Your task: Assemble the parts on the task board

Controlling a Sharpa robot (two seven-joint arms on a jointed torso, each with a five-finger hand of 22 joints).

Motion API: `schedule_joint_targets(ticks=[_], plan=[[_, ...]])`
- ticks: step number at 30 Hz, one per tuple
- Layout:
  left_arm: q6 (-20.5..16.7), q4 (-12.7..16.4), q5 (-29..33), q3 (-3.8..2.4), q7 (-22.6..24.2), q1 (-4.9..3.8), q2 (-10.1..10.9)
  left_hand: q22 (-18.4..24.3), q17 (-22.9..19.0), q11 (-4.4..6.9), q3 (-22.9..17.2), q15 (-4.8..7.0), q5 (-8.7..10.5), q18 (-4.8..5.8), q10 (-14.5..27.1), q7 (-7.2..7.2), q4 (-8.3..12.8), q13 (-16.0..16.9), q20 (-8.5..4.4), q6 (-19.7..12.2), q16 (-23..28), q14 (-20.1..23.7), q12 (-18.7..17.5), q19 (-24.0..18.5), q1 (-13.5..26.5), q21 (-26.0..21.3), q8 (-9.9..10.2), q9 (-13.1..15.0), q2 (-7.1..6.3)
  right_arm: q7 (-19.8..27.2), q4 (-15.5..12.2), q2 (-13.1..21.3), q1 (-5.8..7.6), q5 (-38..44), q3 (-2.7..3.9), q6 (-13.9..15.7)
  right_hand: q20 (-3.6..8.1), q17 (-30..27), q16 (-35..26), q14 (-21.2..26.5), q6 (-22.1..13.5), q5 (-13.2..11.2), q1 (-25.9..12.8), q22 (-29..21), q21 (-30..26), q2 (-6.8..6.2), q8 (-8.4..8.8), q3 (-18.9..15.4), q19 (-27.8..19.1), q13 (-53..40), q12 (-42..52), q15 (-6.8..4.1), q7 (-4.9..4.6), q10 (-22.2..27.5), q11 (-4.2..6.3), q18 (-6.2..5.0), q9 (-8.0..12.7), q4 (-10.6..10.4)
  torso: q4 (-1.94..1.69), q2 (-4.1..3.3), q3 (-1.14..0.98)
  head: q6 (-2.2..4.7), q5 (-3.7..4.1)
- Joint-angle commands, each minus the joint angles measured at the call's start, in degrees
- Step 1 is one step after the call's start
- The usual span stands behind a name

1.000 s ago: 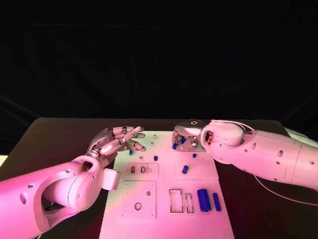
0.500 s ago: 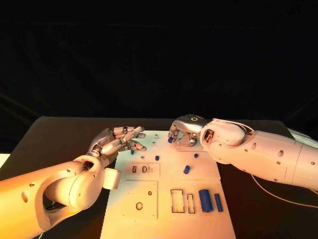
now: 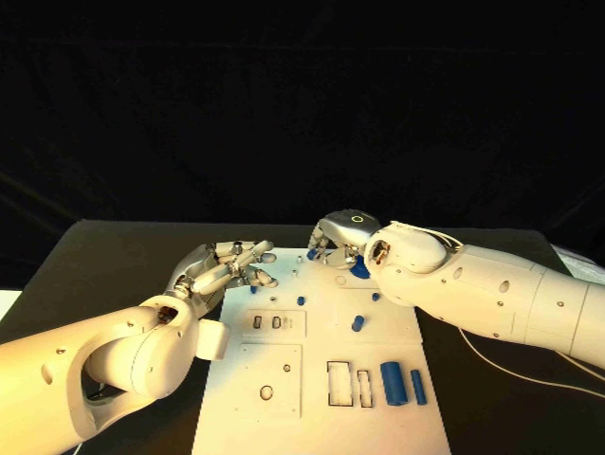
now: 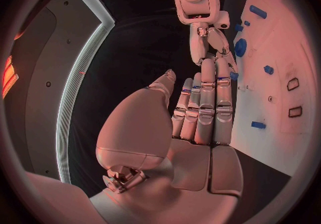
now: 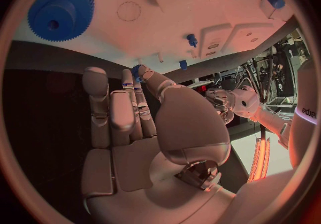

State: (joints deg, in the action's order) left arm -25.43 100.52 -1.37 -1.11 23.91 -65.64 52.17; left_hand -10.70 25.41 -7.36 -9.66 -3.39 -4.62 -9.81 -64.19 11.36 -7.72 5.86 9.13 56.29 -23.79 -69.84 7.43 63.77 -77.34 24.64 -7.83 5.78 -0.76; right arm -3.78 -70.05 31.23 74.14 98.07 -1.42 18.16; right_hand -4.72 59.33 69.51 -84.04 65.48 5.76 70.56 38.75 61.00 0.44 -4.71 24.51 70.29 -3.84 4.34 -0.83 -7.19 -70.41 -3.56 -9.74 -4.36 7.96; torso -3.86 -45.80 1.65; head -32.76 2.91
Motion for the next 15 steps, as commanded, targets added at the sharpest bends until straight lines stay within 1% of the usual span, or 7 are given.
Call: schedule_joint_targets(ticks=[1, 7, 9, 15], plan=[[0.3, 0.2, 0.2, -0.04, 0.5, -0.16, -0.1, -0.1, 0.1, -0.08, -0.1, 0.03, -0.08, -0.53, 0.3, 0.01, 0.3, 0.1, 0.15, -0.2, -0.2, 0.3, -0.3, -0.4, -0.1, 0.3, 0.3, 0.1, 0.33, -1.4, 0.9, -0.9, 0.04, 1.4, 0.0, 1.1, 0.1, 0.0, 0.2, -1.7, 0.3, 0.1, -0.5, 0.1, 0.2, -0.1, -0.4, -0.1, -0.1, 0.0, -0.2, -0.37, 0.05, -0.5, -0.05, 0.84, -0.7, -0.4, -0.12, -0.16, 0.02, -0.08, -0.06], [0.3, 0.2, 0.2, -0.04, 0.5, -0.31, 0.0, -0.1, 0.1, -0.08, -0.1, 0.04, -0.07, -0.53, 0.3, 0.01, 0.3, 0.1, 0.15, -0.2, -0.2, 0.3, -0.3, -0.4, -0.1, 0.3, 0.3, 0.1, 0.32, -1.5, 2.5, -2.3, 0.0, 1.6, -0.08, 1.1, 0.09, -0.1, 0.1, -1.7, 0.3, 0.1, -0.6, 0.1, 0.2, -0.22, -0.33, -0.1, -0.2, 0.0, -0.3, -0.36, 0.03, -0.5, -0.07, 0.83, -0.7, -0.6, -0.34, -0.34, 0.06, -0.03, 0.02], [0.4, 0.3, 0.2, -0.04, 0.4, -0.38, 0.0, -0.1, 0.1, -0.08, -0.1, 0.04, -0.07, -0.53, 0.3, 0.0, 0.3, 0.1, 0.15, -0.2, -0.3, 0.3, -0.3, -0.4, -0.2, 0.3, 0.3, 0.1, 0.31, -1.4, 3.0, -2.8, -0.02, 1.6, -0.13, 1.0, 0.09, -0.1, 0.1, -1.7, 0.3, 0.1, -0.6, 0.1, 0.2, -0.22, -0.33, -0.1, -0.2, 0.0, -0.3, -0.36, 0.03, -0.5, -0.07, 0.83, -0.7, -0.6, -0.27, -0.42, 0.04, 0.03, -0.13], [0.5, 0.3, 0.2, -0.04, 0.3, -0.5, 0.0, -0.1, 0.1, -0.08, -0.1, 0.04, -0.07, -0.53, 0.3, 0.0, 0.3, 0.1, 0.15, -0.2, -0.3, 0.3, -0.3, -0.4, -0.2, 0.3, 0.3, 0.1, 0.31, -1.2, 3.8, -3.7, -0.08, 1.6, -0.24, 0.6, 0.08, -0.1, 0.2, -1.7, 0.2, 0.1, -0.8, 0.2, 0.4, -0.35, -0.27, 0.0, -0.2, 0.0, -0.4, -0.34, 0.01, -0.4, -0.09, 0.84, -0.7, -0.8, -0.22, -0.47, 0.04, -0.03, -0.22]])
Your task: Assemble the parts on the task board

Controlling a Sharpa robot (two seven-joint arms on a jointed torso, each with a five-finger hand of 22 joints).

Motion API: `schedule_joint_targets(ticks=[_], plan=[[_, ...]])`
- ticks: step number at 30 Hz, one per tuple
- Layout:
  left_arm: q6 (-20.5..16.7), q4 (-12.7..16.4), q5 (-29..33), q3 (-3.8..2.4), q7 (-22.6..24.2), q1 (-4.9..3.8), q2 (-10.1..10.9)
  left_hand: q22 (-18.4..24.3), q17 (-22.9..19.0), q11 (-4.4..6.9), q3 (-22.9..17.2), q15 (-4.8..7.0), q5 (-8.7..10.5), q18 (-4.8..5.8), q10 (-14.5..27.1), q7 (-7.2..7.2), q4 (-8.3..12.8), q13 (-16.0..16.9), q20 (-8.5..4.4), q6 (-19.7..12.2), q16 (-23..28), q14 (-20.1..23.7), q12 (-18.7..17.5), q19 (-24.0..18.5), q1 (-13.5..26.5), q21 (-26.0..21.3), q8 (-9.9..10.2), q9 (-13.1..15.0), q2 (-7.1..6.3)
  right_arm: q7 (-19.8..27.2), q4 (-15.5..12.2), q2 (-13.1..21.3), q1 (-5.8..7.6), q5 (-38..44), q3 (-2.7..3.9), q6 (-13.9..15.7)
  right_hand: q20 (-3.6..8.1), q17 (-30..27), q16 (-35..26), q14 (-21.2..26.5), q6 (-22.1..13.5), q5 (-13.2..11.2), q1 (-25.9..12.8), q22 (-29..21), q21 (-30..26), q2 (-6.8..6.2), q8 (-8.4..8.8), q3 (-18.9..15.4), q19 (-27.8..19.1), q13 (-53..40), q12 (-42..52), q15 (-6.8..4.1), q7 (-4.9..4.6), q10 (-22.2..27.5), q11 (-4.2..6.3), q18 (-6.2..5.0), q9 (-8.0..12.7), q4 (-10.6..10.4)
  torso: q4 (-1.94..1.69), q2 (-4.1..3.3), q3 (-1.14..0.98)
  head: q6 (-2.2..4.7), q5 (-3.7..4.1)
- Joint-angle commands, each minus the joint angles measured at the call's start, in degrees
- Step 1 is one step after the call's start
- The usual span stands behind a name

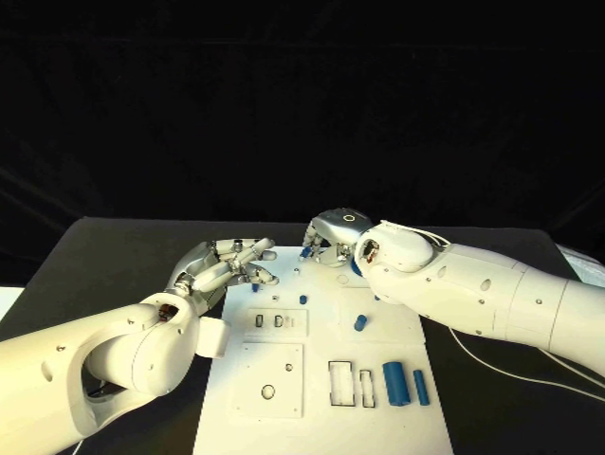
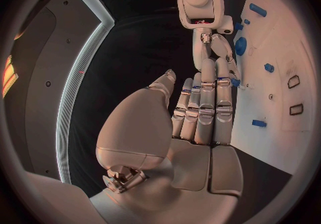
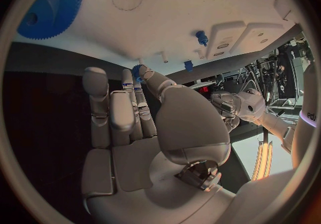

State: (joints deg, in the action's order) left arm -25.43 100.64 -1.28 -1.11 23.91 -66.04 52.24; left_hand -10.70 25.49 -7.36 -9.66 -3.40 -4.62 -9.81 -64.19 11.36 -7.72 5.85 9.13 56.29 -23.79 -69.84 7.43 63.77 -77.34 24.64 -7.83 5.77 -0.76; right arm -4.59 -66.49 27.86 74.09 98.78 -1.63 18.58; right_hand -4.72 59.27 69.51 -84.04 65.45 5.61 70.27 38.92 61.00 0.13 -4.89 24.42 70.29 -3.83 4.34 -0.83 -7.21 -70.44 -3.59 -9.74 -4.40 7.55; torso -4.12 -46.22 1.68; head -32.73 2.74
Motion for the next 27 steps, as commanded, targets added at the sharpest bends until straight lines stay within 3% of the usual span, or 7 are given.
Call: schedule_joint_targets(ticks=[1, 17, 27], plan=[[0.5, 0.1, 0.1, -0.04, 0.3, -0.12, -0.1, -0.1, 0.0, -0.08, -0.1, 0.04, -0.07, -0.53, 0.3, 0.01, 0.3, 0.1, 0.15, -0.2, -0.3, 0.3, -0.3, -0.4, -0.2, 0.3, 0.3, 0.1, 0.31, -0.3, 0.3, -0.4, -0.04, 0.9, -0.04, 0.1, 0.07, 0.0, 0.2, -1.7, 0.2, 0.3, -0.5, 0.0, 0.4, -0.07, -0.08, 0.1, -0.2, 0.0, -0.4, -0.34, 0.02, -0.4, -0.06, 0.84, -0.7, -0.5, 0.04, -0.07, 0.02, -0.08, -0.03], [0.7, 0.1, 0.1, -0.04, -0.1, -0.2, -0.2, -0.1, 0.1, -0.08, -0.1, 0.04, -0.06, -0.53, 0.3, 0.01, 0.4, 0.1, 0.15, -0.2, -0.3, 0.3, -0.3, -0.4, -0.1, 0.3, 0.3, 0.1, 0.27, -0.1, 1.0, -1.1, -0.06, 0.7, -0.16, -1.4, 0.03, 0.1, 0.4, -1.6, 0.1, 0.4, -0.9, 0.1, 0.5, -0.6, 0.08, 0.1, -0.4, 0.0, -0.5, -0.28, -0.04, -0.3, -0.13, 0.83, -0.7, -1.0, -0.05, -0.21, 0.09, 0.01, 0.13], [0.8, 0.2, 0.1, -0.04, -0.2, -0.22, -0.3, -0.1, 0.1, -0.08, -0.1, 0.04, -0.06, -0.53, 0.3, 0.01, 0.4, 0.1, 0.15, -0.2, -0.3, 0.3, -0.3, -0.4, -0.1, 0.3, 0.3, 0.1, 0.27, -0.5, 2.0, -1.9, -0.06, 0.7, -0.32, -2.8, -0.08, 0.4, 0.7, -1.6, -0.4, 0.5, -1.1, 0.2, 0.7, -1.24, 0.45, 0.1, -0.5, 0.1, -0.8, -0.15, -0.22, 0.3, -0.31, 0.84, -0.6, -1.5, 0.0, -0.34, 0.07, -0.08, -0.27]])
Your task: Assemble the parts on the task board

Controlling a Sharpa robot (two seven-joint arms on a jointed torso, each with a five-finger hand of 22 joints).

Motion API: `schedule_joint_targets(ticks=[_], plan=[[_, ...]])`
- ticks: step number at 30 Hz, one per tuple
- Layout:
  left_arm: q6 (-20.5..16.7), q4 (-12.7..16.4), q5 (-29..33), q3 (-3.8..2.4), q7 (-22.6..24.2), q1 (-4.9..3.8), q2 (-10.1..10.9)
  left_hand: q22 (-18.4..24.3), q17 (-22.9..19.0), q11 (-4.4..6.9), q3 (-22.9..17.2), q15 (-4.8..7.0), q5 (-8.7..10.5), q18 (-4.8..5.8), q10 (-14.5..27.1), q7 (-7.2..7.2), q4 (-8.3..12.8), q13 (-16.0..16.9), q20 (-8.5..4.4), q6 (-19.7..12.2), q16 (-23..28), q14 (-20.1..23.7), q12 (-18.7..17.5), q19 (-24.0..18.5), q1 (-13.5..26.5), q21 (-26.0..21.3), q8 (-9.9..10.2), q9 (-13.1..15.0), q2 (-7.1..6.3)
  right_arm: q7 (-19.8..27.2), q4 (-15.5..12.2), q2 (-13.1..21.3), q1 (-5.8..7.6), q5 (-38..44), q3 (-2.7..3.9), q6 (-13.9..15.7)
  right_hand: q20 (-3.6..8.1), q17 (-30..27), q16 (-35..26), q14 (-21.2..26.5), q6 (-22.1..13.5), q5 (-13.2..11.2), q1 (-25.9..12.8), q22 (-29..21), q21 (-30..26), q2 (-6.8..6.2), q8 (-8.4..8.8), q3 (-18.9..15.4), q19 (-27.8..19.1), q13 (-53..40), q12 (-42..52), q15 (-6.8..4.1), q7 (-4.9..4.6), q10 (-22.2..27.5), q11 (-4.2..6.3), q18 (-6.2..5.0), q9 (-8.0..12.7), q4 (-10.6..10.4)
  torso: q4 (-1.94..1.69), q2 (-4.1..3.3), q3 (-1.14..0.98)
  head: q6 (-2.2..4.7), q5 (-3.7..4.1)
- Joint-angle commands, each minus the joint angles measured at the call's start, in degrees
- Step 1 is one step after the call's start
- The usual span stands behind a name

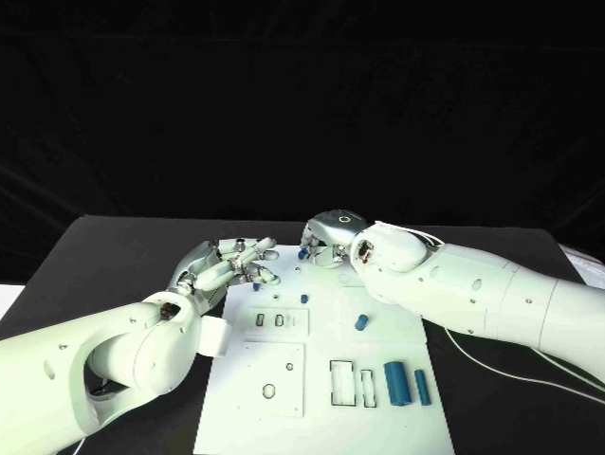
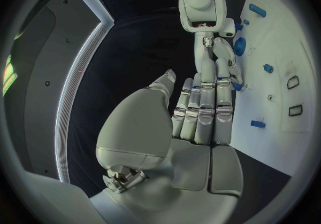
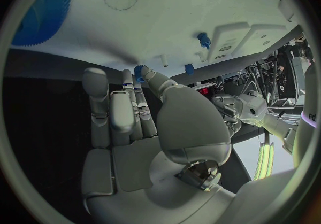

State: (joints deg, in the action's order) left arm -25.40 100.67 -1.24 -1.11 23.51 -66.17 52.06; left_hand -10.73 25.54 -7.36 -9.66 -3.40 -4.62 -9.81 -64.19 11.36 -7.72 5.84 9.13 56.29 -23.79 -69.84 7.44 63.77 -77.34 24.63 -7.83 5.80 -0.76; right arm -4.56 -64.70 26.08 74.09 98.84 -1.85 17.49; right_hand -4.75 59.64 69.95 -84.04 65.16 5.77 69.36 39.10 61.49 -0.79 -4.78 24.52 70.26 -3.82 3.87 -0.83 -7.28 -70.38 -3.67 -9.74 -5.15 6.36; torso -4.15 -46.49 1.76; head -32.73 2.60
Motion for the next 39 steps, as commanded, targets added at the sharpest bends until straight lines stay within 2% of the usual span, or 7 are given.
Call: schedule_joint_targets(ticks=[1, 8, 12, 27, 30, 33, 39], plan=[[0.7, 0.2, 0.0, -0.04, 0.2, -0.08, -0.2, -0.1, 0.1, -0.08, -0.1, 0.05, -0.06, -0.53, 0.3, 0.01, 0.4, 0.1, 0.15, -0.2, -0.3, 0.3, -0.3, -0.4, -0.1, 0.3, 0.3, 0.1, 0.27, -0.5, 0.2, -0.1, -0.05, 0.7, -0.1, -1.7, -0.04, 0.1, 0.2, -1.6, -0.1, 0.3, -0.2, 0.1, 0.3, -0.32, 0.34, 0.0, -0.5, 0.1, -0.3, -0.15, -0.15, 0.3, -0.23, 0.84, 0.1, -0.4, 0.04, -0.08, -0.01, -0.11, -0.15], [0.8, 0.1, 0.0, -0.04, 0.2, -0.09, -0.2, -0.1, 0.1, -0.08, -0.1, 0.05, -0.06, -0.53, 0.3, 0.01, 0.4, 0.1, 0.15, -0.2, -0.3, 0.3, -0.3, -0.4, -0.1, 0.3, 0.3, 0.1, 0.27, -0.6, 0.2, 0.0, -0.05, -0.1, -0.13, 0.5, -0.97, -0.3, 0.2, -1.3, -7.2, 1.1, -0.4, -0.4, 0.3, -3.03, 1.31, -0.4, -1.4, 0.2, -0.3, 1.05, -1.78, 5.8, -1.72, 0.76, 1.4, -1.1, 0.18, -0.09, -0.05, -0.2, -0.19], [0.9, -0.1, 0.1, -0.04, 0.1, -0.09, -0.2, -0.1, 0.2, -0.11, -0.2, 0.03, -0.03, -0.53, 0.3, 0.04, 0.4, 0.1, 0.15, -0.3, -0.3, 0.4, -0.3, -0.5, -0.1, 0.4, 0.3, 0.1, 0.22, -0.7, -0.4, 0.6, -0.05, -0.9, -0.14, 1.7, -1.38, -1.0, -0.2, -1.0, -14.4, 1.4, 0.1, -1.5, -0.2, -4.4, 1.33, -2.0, -2.3, 0.1, -0.1, 1.28, -0.54, 9.5, -1.95, 0.48, 1.5, -1.4, 0.18, -0.09, -0.11, -0.11, -0.07], [1.5, -0.4, 0.6, -0.03, 0.0, -0.11, 0.7, -0.1, 0.3, -0.14, -0.2, 0.0, -0.03, -0.51, 0.4, 0.08, 0.4, 0.1, 0.17, -0.3, -0.4, 0.5, -0.4, -0.6, 0.0, 0.4, 0.4, 0.1, 0.17, -4.8, -13.9, 14.9, 0.09, -13.3, 1.34, 1.2, -0.21, 3.6, 3.3, -2.1, -7.5, 3.1, 1.9, 3.8, 3.6, -5.22, -0.92, -3.0, 0.0, -3.4, 9.1, -0.48, -1.05, -6.4, 0.58, 1.21, 0.6, -1.4, 1.3, 0.15, -0.3, 0.55, -0.5], [1.7, -0.4, 0.6, -0.03, -0.1, -0.11, 0.8, -0.1, 0.3, -0.16, -0.2, -0.02, -0.03, -0.51, 0.4, 0.09, 0.4, 0.1, 0.17, -0.4, -0.4, 0.6, -0.4, -0.6, 0.0, 0.4, 0.4, 0.1, 0.17, -7.8, -15.9, 17.8, 0.27, -16.6, 1.54, -0.4, 1.0, 8.4, 6.8, -3.1, -8.2, 3.2, 0.6, 9.0, 6.9, -7.06, -0.62, -6.3, 2.9, -9.5, 16.2, -1.53, -0.14, -11.3, 1.68, 2.16, 0.8, -2.5, 1.59, 0.24, -0.36, 0.61, -0.44], [2.3, -0.6, 0.6, -0.03, -0.3, -0.11, 0.8, -0.1, 0.3, -0.16, -0.2, -0.02, -0.03, -0.5, 0.5, 0.09, 0.4, 0.1, 0.17, -0.4, -0.4, 0.6, -0.4, -0.6, 0.0, 0.4, 0.4, 0.1, 0.16, -9.2, -16.7, 19.7, 0.34, -18.8, 1.62, -1.3, 1.14, 14.9, 11.6, -3.6, -9.9, 6.2, 1.6, 12.7, 9.4, -7.19, -1.19, -12.0, 4.9, -41.3, 45.2, -1.24, -0.19, -7.1, 2.09, 2.79, 0.9, -5.0, 1.76, 0.23, -0.41, 0.64, -0.44], [3.9, -0.9, 0.6, -0.02, -0.8, -0.1, 0.6, -0.1, 0.5, -0.31, -0.3, -0.16, -0.02, -0.46, 0.8, 0.25, 0.6, 0.1, 0.26, -0.6, -0.3, 1.1, -0.6, -0.9, 0.1, 0.4, 0.5, 0.0, -0.01, -9.6, -16.6, 20.5, 0.37, -21.4, 1.67, -2.9, 0.57, 17.4, 13.1, -3.8, -12.2, 6.4, 2.7, 14.1, 10.3, -5.93, -1.67, -14.4, 5.1, -50.3, 52.1, -0.82, -0.8, -4.3, 0.83, 3.02, 1.0, -7.1, 1.77, 0.19, -0.42, 0.9, -0.38]])
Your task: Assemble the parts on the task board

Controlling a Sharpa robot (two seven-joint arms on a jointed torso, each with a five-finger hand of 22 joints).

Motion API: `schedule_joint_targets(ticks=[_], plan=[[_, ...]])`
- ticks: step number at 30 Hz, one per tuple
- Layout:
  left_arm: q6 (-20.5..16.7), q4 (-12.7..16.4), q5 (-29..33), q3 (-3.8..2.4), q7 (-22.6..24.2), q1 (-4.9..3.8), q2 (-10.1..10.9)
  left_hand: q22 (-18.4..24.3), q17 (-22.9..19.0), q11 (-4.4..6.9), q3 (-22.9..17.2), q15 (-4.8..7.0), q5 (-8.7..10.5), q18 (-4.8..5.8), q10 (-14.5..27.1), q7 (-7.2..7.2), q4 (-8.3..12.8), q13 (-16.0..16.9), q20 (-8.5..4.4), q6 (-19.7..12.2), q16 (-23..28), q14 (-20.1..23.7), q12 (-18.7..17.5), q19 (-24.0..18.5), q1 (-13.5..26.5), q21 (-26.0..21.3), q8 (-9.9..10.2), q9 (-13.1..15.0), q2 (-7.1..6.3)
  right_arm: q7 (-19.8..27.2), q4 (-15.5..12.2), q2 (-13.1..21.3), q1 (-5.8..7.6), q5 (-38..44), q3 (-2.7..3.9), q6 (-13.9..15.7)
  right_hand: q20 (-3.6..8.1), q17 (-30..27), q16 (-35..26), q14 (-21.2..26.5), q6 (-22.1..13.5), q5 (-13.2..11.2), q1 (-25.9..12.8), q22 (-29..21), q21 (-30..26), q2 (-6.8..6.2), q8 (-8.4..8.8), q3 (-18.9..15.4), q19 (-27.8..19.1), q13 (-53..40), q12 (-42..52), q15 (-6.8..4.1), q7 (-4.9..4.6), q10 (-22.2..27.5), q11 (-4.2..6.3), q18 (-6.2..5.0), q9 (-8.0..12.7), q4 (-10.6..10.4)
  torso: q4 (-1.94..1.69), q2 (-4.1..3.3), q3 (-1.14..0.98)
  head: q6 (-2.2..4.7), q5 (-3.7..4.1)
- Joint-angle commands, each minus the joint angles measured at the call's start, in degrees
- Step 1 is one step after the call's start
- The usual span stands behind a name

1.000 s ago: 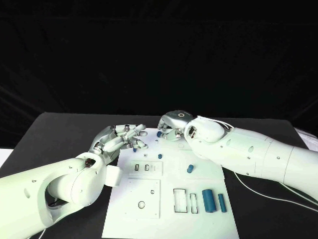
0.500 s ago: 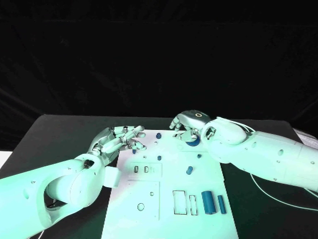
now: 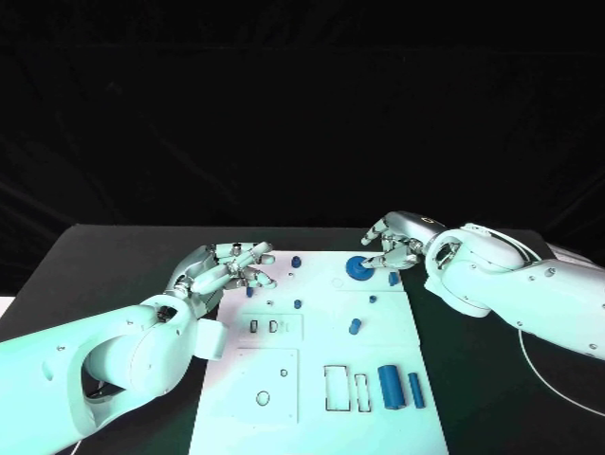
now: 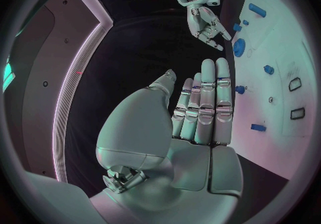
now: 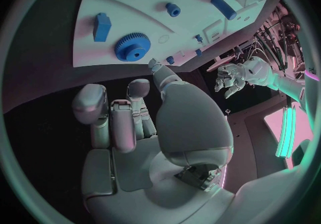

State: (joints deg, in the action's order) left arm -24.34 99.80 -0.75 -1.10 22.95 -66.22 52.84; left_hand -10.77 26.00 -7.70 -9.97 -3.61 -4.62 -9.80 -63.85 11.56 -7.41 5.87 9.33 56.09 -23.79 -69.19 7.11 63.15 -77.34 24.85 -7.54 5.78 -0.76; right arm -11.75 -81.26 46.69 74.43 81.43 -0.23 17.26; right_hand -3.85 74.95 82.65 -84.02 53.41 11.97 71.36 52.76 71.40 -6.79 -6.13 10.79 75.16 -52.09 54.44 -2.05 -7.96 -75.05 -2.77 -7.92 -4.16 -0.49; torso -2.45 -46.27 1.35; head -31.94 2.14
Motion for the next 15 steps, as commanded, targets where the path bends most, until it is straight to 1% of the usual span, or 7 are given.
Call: schedule_joint_targets(ticks=[1, 4, 7, 9, 12, 14, 15], plan=[[2.9, -0.1, 0.1, -0.03, -0.2, -0.06, -0.2, -0.1, 0.1, 0.02, 0.0, 0.05, -0.02, -0.47, 0.4, 0.05, 0.3, 0.0, 0.05, -0.4, -0.3, 0.5, -0.3, -0.3, 0.1, 0.2, 0.2, 0.0, -0.01, -2.5, 0.0, -0.2, 0.03, -3.9, 0.04, -2.9, -0.38, 2.5, 0.7, -3.8, -0.6, 0.2, 0.9, 0.8, 0.6, 0.18, -0.46, -0.9, 0.3, -3.4, 2.7, 0.47, -0.18, 0.2, -0.1, 1.24, 0.0, -0.4, 0.06, -0.04, -0.03, 0.06, 0.13], [3.2, -0.1, 0.1, -0.03, -0.2, -0.06, -0.2, -0.1, 0.1, 0.01, 0.0, 0.03, -0.02, -0.46, 0.5, 0.07, 0.3, 0.0, 0.07, -0.5, -0.3, 0.5, -0.3, -0.4, 0.1, 0.2, 0.2, 0.0, -0.01, -3.1, 0.5, -0.6, 0.03, -3.2, 0.02, -3.5, -0.48, 4.4, 1.8, -4.2, -0.9, 0.3, 2.2, 2.9, 1.8, 0.56, -0.92, -1.2, 1.2, -8.8, 7.6, 0.58, -0.28, -1.3, -0.19, 1.58, 0.0, -0.2, -0.09, -0.06, 0.01, -0.05, 0.15], [3.3, -0.2, 0.1, -0.03, -0.2, -0.06, -0.2, -0.1, 0.1, 0.01, 0.0, 0.03, -0.02, -0.46, 0.5, 0.07, 0.3, 0.0, 0.07, -0.5, -0.3, 0.5, -0.3, -0.4, 0.1, 0.2, 0.2, 0.0, -0.01, -3.6, 1.1, -1.3, 0.0, -2.1, -0.04, -4.1, -0.59, 5.6, 2.5, -4.4, -1.1, 0.3, 2.7, 4.7, 2.9, 0.76, -1.33, -1.6, 1.9, -12.3, 10.9, 0.66, -0.37, -2.4, -0.3, 1.89, -0.1, -0.2, -0.08, -0.04, 0.08, -0.2, 0.21], [3.3, -0.3, 0.1, -0.03, -0.1, -0.05, -0.3, -0.1, 0.1, 0.01, 0.0, 0.03, -0.02, -0.46, 0.5, 0.07, 0.3, 0.0, 0.07, -0.5, -0.3, 0.5, -0.3, -0.4, 0.1, 0.2, 0.2, 0.0, -0.01, -3.7, 1.5, -1.7, -0.07, -1.4, -0.07, -4.3, -0.64, 5.9, 2.7, -4.4, -1.1, 0.3, 3.0, 5.1, 3.2, 0.95, -1.6, -1.7, 2.0, -13.7, 12.2, 0.7, -0.38, -2.8, -0.32, 1.95, -0.1, -0.2, -0.13, -0.08, 0.07, -0.27, 0.27], [3.3, -0.4, 0.1, -0.03, -0.1, -0.05, -0.3, -0.1, 0.1, 0.01, 0.0, 0.03, -0.02, -0.46, 0.5, 0.07, 0.3, 0.0, 0.07, -0.5, -0.3, 0.5, -0.3, -0.4, 0.1, 0.2, 0.2, 0.0, -0.01, -3.8, 1.9, -2.2, -0.19, -0.9, -0.1, -4.6, -0.65, 6.0, 2.7, -4.4, -1.1, 0.4, 3.1, 5.2, 3.3, 1.09, -1.76, -1.7, 2.0, -14.2, 12.6, 0.71, -0.37, -2.9, -0.32, 1.96, -0.1, -0.2, -0.19, -0.14, 0.03, -0.46, 0.03], [3.3, -0.5, 0.1, -0.03, -0.1, -0.05, -0.3, -0.1, 0.1, 0.01, 0.0, 0.03, -0.02, -0.46, 0.5, 0.07, 0.3, 0.0, 0.07, -0.5, -0.3, 0.5, -0.3, -0.4, 0.1, 0.2, 0.2, 0.0, -0.01, -3.8, 2.2, -2.5, -0.28, -0.7, -0.12, -4.8, -0.67, 6.0, 2.8, -4.4, -0.9, 0.5, 3.2, 5.3, 3.3, 1.23, -1.95, -1.7, 2.0, -14.6, 12.9, 0.71, -0.36, -2.9, -0.32, 1.96, -0.2, -0.2, -0.11, -0.08, 0.04, -0.62, -0.11], [3.3, -0.5, 0.1, -0.03, -0.1, -0.05, -0.3, -0.1, 0.1, 0.01, 0.0, 0.03, -0.02, -0.46, 0.5, 0.07, 0.3, 0.0, 0.07, -0.5, -0.3, 0.5, -0.3, -0.4, 0.1, 0.2, 0.2, 0.0, -0.01, -3.8, 2.4, -2.7, -0.32, -0.6, -0.13, -4.9, -0.67, 6.0, 2.8, -4.4, -0.9, 0.5, 3.2, 5.3, 3.3, 1.23, -1.96, -1.7, 2.0, -14.6, 12.9, 0.71, -0.36, -2.9, -0.32, 1.96, -0.2, -0.2, -0.13, -0.09, 0.04, -0.66, -0.1]])
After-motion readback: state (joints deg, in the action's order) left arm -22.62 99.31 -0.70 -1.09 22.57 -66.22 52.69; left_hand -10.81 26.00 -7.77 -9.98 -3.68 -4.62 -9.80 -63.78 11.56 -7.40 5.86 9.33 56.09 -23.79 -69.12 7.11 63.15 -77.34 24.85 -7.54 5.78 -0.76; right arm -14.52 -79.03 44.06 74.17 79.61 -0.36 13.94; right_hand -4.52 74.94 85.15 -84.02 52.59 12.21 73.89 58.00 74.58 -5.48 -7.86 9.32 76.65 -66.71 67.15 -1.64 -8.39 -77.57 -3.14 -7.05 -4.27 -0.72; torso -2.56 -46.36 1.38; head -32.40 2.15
